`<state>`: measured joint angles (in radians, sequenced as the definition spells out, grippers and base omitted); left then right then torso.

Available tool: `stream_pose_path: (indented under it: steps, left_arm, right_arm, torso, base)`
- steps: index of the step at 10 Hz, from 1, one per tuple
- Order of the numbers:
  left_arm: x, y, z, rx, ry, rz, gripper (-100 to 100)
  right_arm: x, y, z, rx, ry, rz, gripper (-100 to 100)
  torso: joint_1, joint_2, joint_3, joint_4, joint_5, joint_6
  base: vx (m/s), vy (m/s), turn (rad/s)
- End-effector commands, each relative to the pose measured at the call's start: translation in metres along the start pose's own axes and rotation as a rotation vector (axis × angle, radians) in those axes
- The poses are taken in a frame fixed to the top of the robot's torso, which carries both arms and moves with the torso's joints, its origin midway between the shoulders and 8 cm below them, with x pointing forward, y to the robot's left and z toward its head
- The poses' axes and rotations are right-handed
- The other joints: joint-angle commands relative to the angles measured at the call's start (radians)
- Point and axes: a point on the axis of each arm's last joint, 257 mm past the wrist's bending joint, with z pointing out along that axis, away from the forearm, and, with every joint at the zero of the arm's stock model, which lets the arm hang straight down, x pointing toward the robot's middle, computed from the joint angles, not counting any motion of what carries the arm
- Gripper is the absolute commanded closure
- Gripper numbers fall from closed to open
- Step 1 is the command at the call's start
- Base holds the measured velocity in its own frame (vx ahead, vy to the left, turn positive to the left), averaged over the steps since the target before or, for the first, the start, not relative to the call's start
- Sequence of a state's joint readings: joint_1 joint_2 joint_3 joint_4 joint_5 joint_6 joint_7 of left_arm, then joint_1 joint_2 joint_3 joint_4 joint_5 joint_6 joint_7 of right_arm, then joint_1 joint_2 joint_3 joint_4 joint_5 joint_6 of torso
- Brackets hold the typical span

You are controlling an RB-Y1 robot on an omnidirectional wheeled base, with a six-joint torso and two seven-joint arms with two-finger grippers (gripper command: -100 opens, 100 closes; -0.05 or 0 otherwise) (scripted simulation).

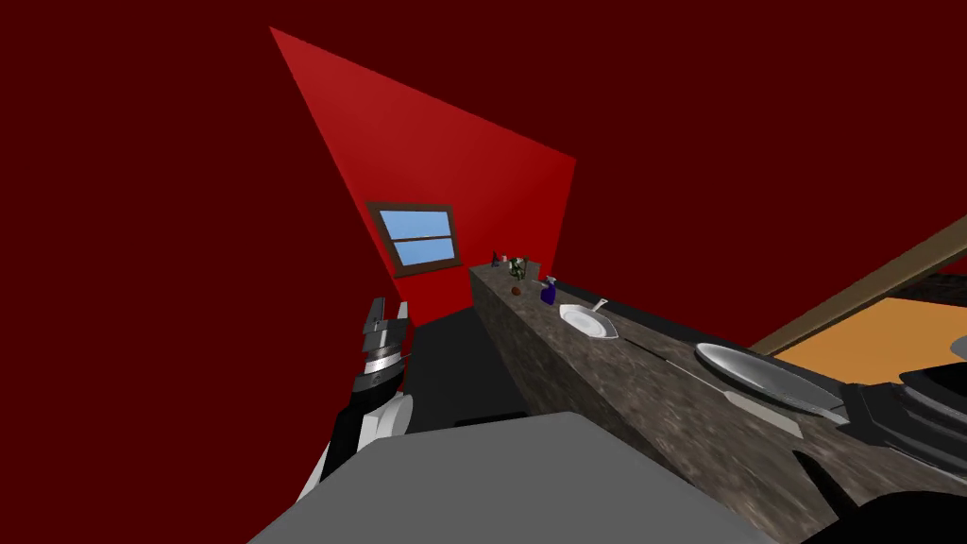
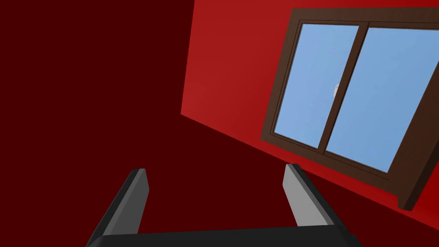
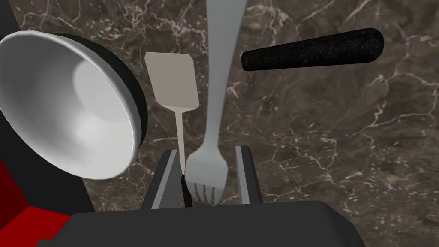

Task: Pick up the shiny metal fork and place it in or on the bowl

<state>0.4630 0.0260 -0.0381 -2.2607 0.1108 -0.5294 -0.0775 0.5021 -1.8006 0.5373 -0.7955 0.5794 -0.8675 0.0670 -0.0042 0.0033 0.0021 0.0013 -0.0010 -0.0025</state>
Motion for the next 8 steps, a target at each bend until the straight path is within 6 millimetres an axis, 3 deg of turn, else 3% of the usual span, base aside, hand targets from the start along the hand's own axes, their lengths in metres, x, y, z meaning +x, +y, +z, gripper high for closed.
stream_pose_path:
  steps: [1,8]
  left_arm:
    - [0.000,0.000,0.000,0.000,0.000,0.000,0]
    - [0.000,0.000,0.000,0.000,0.000,0.000,0]
  right_arm:
    - [0.004,-0.001,-0.004,-0.005,0.009,0.011,100]
    - [0.014,-0.004,-0.015,-0.011,0.016,0.073,100]
  torso:
    - [0.000,0.000,0.000,0.000,0.000,0.000]
    - [-0.003,-0.002,-0.001,0.000,0.000,0.000]
  base:
    - [-0.122,-0.103,0.289]
    - [-0.119,-0.122,0.278]
